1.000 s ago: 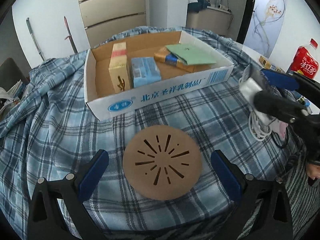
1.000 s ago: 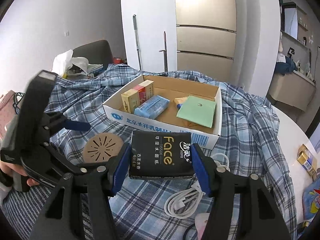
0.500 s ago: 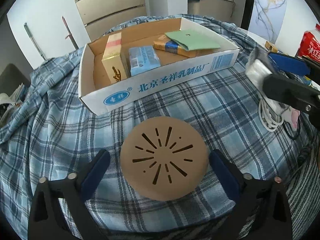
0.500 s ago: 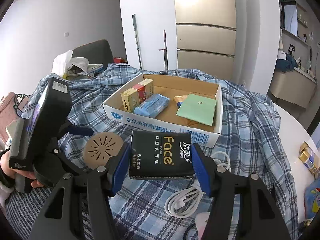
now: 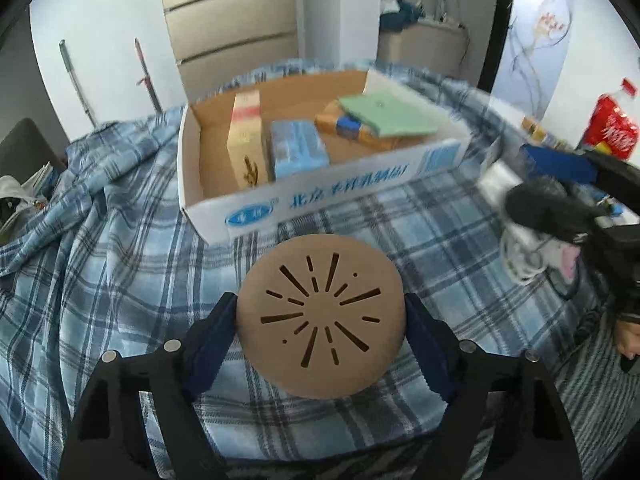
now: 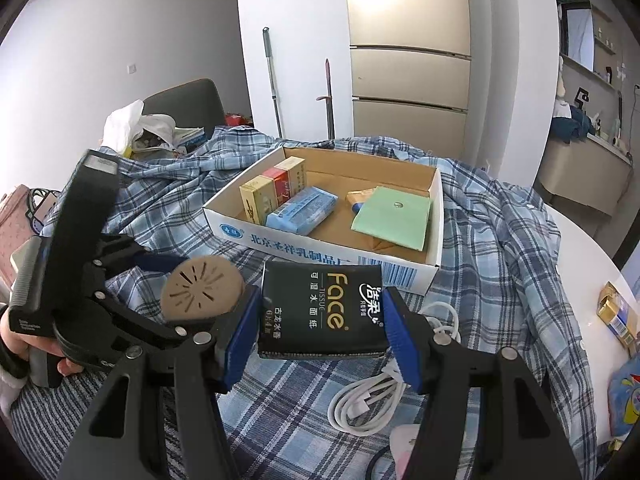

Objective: Organize soft objects
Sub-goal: 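Lift the Face pack and tan disc up from the shirt with both grippers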

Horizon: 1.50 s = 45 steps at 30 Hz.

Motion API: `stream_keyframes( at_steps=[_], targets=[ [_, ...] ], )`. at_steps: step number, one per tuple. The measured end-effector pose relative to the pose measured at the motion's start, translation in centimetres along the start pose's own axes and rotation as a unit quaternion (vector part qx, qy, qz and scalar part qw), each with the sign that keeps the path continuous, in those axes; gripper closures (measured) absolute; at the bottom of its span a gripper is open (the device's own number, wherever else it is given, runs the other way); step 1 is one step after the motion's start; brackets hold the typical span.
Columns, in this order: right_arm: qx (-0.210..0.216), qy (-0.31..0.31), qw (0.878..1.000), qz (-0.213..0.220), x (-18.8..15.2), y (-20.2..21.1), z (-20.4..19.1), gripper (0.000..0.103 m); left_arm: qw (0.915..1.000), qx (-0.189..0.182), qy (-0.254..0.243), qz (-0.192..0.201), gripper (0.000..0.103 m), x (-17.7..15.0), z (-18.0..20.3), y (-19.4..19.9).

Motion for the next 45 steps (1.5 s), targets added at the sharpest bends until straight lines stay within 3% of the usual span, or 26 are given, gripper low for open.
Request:
stream_keyframes(
  at_steps=[5, 9, 15, 21, 25, 45],
  targets=[
    [-0.003, -0.001, 1.0, 0.006, 0.1, 0.2, 0.1, 0.043, 0.9988, 0.003, -0.008, 0.048, 0.02, 0.7, 0.2, 2.0],
    [-0.009, -0.012, 0.999, 0.04, 0.7, 1.7, 0.7, 0.043, 0.9933, -0.011, -0.011, 0.114, 0.02, 1.5, 0.5, 4.8],
    [-0.025, -0.018, 0.992, 0.119, 2.1, 4.7, 1.1, 0.043, 0.9683, -0.008, -0.025, 0.248, 0.02, 3.3, 1.0, 10.4],
    [-0.057, -0.041, 0.977, 0.201, 3.4, 7.9, 2.2, 0.043, 0.9433, 0.019, -0.009, 0.331, 0.02, 3.7, 0.2, 14.2],
    [-0.073, -0.046, 0.968, 0.236, 3.7, 9.2, 2.4, 0.043, 0.9402, 0.025, 0.006, 0.34, 0.02, 3.6, -0.6, 14.8],
    [-0.079, -0.036, 0.967, 0.239, 3.6, 9.4, 1.9, 0.043, 0.9437, 0.028, 0.034, 0.328, 0.02, 2.8, -1.4, 14.8]
  ],
)
Point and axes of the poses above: each gripper's, at about its wrist camera, not at the fingertips, and y roughly against the way its jaws point, z to its right, x to its top, the point moved 10 cm from there along -y, roughly the way its jaws point, and after that the axes turned 2 degrees about -x, right-handed, at the moved point
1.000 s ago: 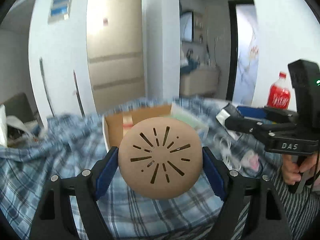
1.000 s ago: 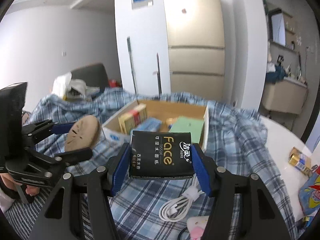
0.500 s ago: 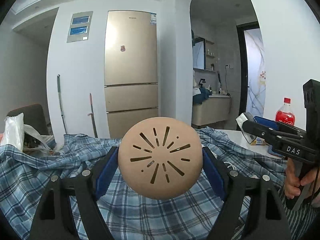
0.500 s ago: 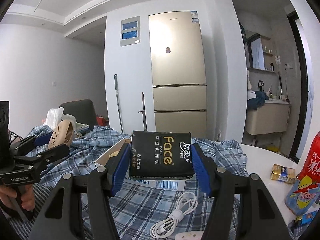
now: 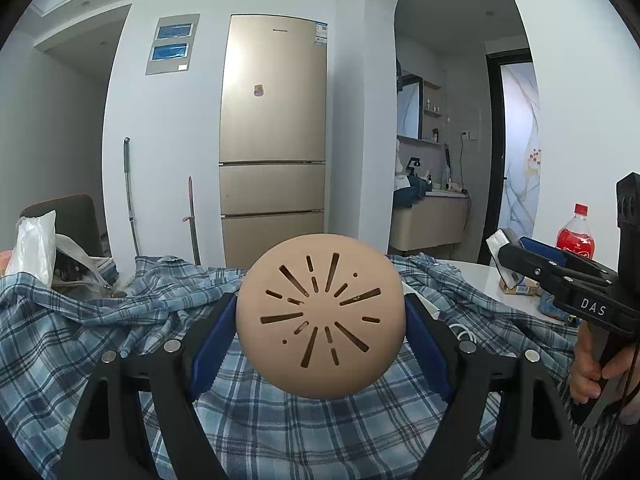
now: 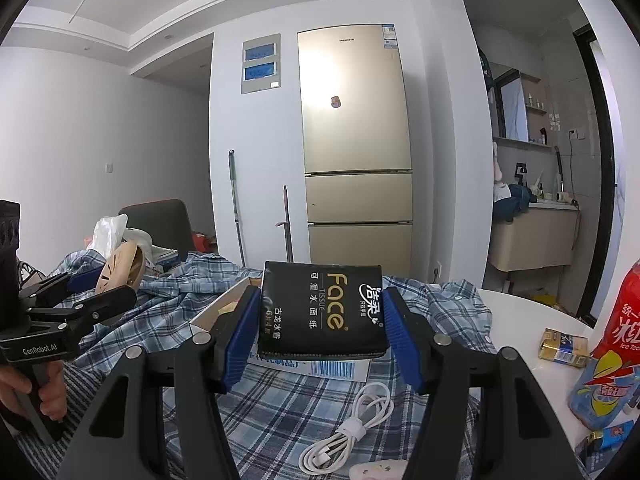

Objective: Organize soft objects
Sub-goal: 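Lift the Face pack and tan disc up from the shirt with both grippers, then carry the Face pack and tan disc over the cardboard box with both grippers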

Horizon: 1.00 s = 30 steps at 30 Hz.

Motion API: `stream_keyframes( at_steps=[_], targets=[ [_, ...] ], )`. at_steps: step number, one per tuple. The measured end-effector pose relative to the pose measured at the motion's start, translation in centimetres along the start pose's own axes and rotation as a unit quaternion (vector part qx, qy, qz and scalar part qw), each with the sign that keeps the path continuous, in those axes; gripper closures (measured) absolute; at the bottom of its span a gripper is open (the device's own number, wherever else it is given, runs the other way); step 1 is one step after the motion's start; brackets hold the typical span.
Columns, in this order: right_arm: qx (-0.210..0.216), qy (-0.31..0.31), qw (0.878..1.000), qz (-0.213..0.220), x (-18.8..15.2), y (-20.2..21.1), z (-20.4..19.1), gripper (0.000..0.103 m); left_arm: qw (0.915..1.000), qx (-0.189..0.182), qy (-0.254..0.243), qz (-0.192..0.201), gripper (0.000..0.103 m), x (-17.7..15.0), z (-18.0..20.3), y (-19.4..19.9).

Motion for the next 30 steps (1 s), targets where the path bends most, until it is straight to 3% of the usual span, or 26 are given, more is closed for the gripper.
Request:
stream_keyframes(
  at_steps=[14, 18, 25, 30],
  targets=[
    [-0.002, -0.012, 1.0, -0.003, 0.5, -0.1, 0.4, 0.043, 0.9998, 0.011, 0.009, -0.013, 0.02, 0.7, -0.6, 0.0],
    [-0.008, -0.018, 1.0, -0.007, 2.0, -0.9, 0.7, 0.043, 0.9999, -0.002, 0.016, -0.002, 0.02, 3.8, -0.4, -0.2],
    [-0.024, -0.012, 1.0, 0.015, 7.2, -3.2, 0.4, 0.043, 0.9971, 0.001, -0.002, 0.077, 0.02, 11.7, 0.7, -2.5],
    [-0.063, -0.019, 0.997, 0.034, 10.2, -5.9, 1.1, 0.043, 0.9952, -0.001, 0.0, 0.098, 0.02, 13.7, 1.0, -6.0]
  ],
)
Point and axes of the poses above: each gripper's, at about its wrist camera, not at the fingertips, and y roughly against the way its jaws point, z to its right, x to its top, the point moved 10 cm from there along -y, roughly the way its jaws point, and after that the axes turned 2 degrees about -x, right-handed, at the moved point
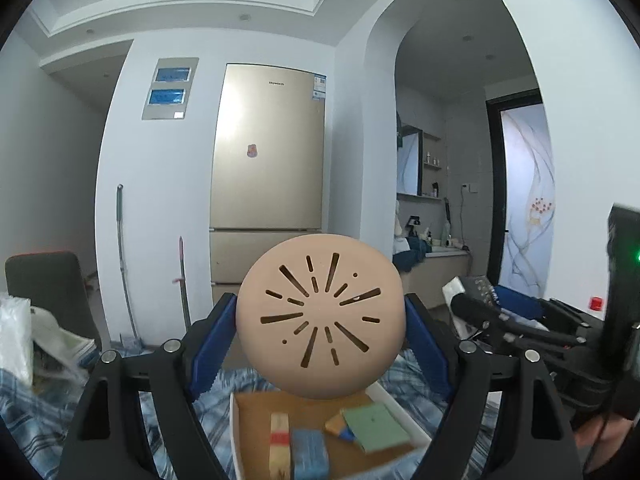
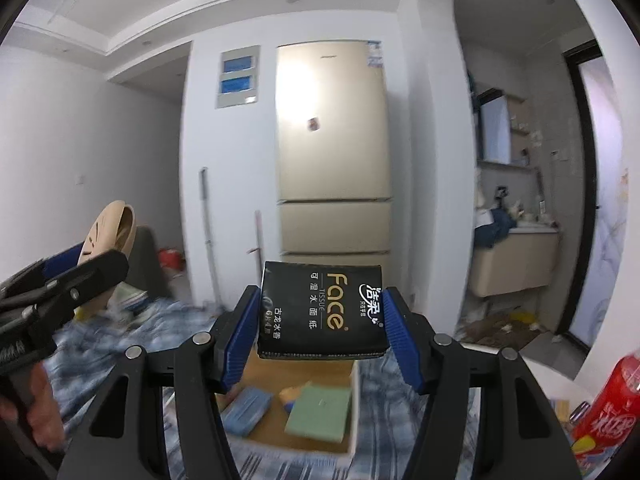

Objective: Organize soft objects
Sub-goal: 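Carry the Face pack and tan disc over the cardboard box with both grippers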

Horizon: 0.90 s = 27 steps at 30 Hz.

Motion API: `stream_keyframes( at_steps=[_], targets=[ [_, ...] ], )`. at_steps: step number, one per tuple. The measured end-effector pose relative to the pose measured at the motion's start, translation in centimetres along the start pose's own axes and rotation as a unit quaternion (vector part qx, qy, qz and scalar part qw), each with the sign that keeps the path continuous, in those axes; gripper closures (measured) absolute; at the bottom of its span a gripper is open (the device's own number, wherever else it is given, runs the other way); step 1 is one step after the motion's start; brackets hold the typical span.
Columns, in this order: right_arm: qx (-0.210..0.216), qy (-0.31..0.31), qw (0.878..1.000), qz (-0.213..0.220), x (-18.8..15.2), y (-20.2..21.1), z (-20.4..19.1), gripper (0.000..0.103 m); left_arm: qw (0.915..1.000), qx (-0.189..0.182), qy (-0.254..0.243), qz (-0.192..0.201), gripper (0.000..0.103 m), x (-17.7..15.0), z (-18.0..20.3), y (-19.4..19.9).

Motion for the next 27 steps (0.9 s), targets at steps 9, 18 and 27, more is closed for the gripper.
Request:
stream_keyframes(
  at_steps=[9, 18, 27],
  targets=[
    [-0.032, 0.0, 0.999, -0.007, -2.2, -3.6, 1.4, 0.043, 0.998, 0.022, 0.018, -0.056, 0.02, -5.0, -2.8, -4.0],
    [-0.017, 0.001, 0.996, -0.088, -9.1, -6.9, 1.8, 0.043, 0.9933, 0.029, 0.025, -0.109, 0.02, -10.1, -4.9, -6.0],
    [0.053, 0.006, 0.979, -0.195, -13.9, -9.2, 0.1, 0.043, 0.9902, 0.026, 0.029, -0.134, 0.02, -11.6, -4.8, -6.6]
  ],
)
Point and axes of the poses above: each gripper's, at about its wrist camera, not at the fingertips, and y roughly against the way its jaws point, z to its right, x to its top, the point moved 10 cm from there along -y, roughly the way its jaws point, and after that the axes turned 2 degrees about -x, right-handed, at the moved point
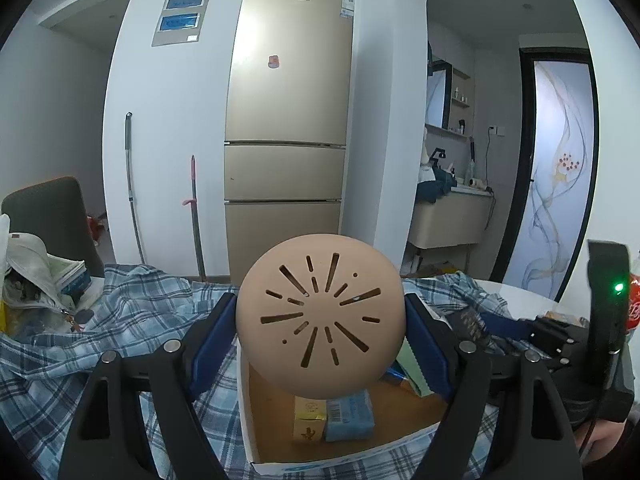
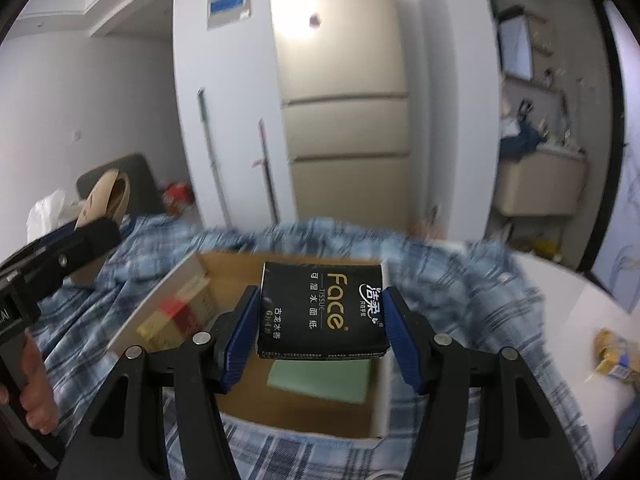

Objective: Organize soft objects
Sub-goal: 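Carry the Face pack and tan disc over the cardboard box with both grippers, then lower the Face pack into the box and open the right gripper while the left releases the disc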

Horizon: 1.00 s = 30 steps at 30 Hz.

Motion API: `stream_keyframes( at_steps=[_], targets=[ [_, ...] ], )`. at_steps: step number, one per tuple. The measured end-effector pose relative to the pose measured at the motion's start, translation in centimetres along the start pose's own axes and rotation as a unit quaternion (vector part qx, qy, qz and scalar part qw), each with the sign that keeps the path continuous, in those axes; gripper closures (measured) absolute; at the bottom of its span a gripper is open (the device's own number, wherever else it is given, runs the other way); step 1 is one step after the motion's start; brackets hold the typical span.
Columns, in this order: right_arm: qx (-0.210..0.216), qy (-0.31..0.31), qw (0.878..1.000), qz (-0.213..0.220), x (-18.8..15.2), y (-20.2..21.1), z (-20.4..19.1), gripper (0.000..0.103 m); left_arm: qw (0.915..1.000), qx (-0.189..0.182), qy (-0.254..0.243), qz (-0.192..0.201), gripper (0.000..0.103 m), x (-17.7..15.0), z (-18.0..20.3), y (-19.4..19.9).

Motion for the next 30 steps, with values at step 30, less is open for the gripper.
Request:
stream_keyframes(
  at_steps=[30],
  targets=[
    [-0.135, -0.103, 0.985, 0.007, 0.7, 0.9, 8.0, 0.018, 0.9885, -0.057, -0.06, -0.127, 0.018, -1.0, 6.0, -6.7]
  ],
)
Point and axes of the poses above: each gripper's, at about its wrist camera, not at the fingertips, and y roughly against the way its jaws point, z to its right, x to its top, the point moved 10 cm from there along -y, roughly the way its jaws point, and after that the axes turned 2 degrees about -x, right-handed, at the moved point
